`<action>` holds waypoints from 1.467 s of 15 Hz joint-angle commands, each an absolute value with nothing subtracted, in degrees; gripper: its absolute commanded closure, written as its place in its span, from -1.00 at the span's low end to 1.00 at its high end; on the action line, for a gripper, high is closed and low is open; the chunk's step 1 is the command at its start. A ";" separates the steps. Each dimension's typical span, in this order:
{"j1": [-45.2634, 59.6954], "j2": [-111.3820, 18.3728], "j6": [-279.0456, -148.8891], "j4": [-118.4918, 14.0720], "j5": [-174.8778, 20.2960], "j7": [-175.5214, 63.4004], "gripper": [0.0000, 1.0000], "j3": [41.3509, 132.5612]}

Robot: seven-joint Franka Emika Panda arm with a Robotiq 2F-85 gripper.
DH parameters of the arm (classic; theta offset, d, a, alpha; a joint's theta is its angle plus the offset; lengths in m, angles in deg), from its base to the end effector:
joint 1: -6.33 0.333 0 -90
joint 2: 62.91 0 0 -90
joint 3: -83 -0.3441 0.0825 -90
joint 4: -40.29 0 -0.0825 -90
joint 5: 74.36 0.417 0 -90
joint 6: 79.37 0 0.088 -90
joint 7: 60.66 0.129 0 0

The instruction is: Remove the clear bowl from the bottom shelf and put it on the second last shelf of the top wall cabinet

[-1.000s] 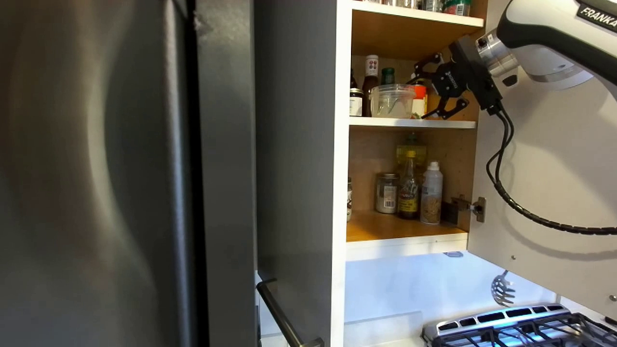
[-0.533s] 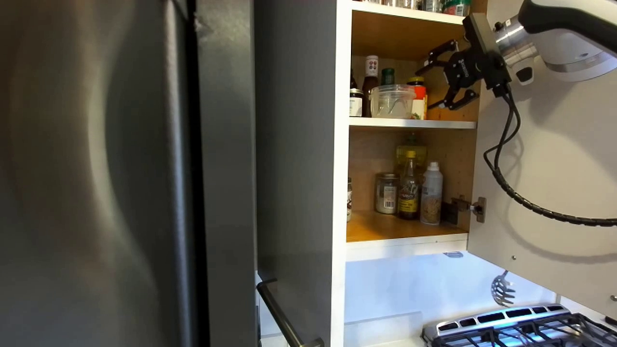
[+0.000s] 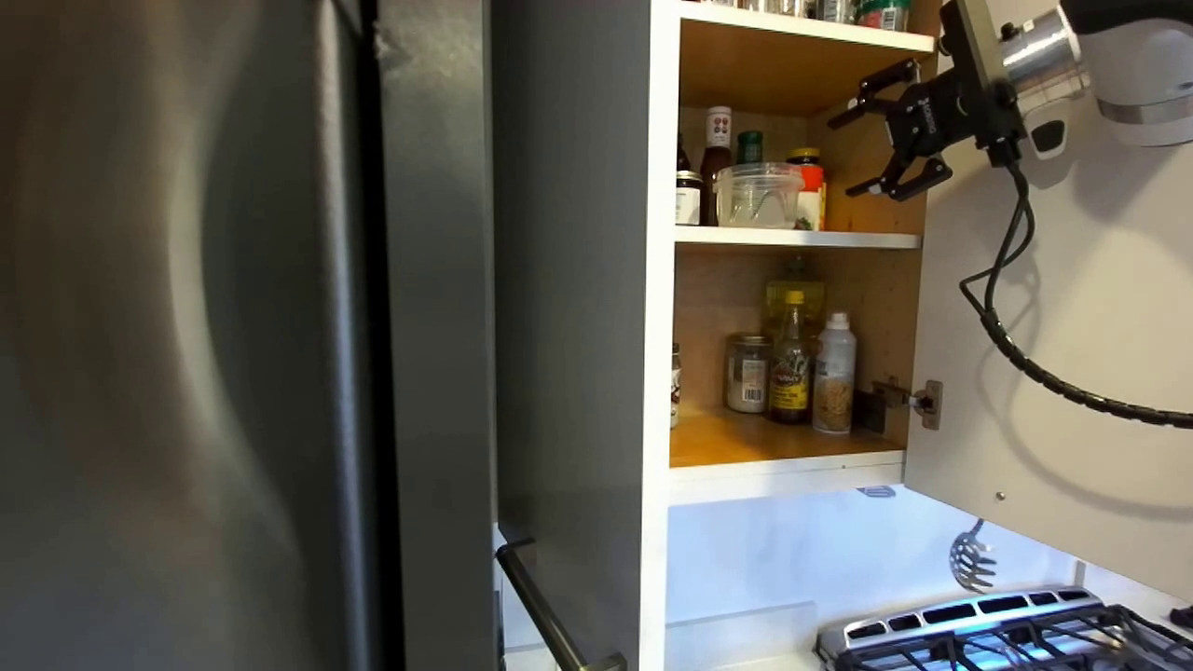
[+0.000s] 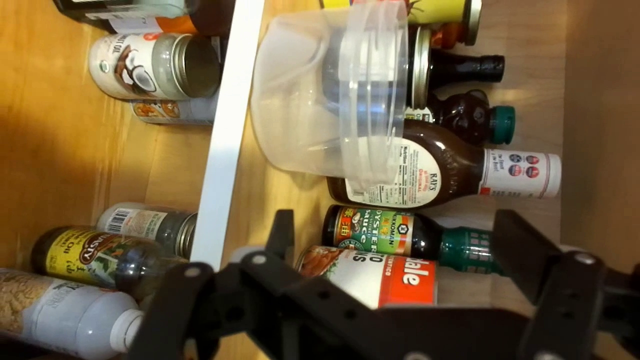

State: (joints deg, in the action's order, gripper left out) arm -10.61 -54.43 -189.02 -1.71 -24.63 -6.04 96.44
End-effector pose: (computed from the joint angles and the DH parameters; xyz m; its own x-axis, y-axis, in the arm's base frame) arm 0.5086 -0.1878 1.0240 0.2957 -0.9552 -0.0097 -0.2679 -0.0732 -0.9607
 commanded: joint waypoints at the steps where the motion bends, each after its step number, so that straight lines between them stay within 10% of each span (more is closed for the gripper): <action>1: -10.96 -60.48 -186.66 -8.48 -22.36 -9.24 -1.00 96.13; 22: -10.56 -73.73 -180.02 -22.93 -26.54 -18.04 -1.00 95.70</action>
State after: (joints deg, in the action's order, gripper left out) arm -10.70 -68.13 -178.73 -15.48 -25.36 -15.80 96.37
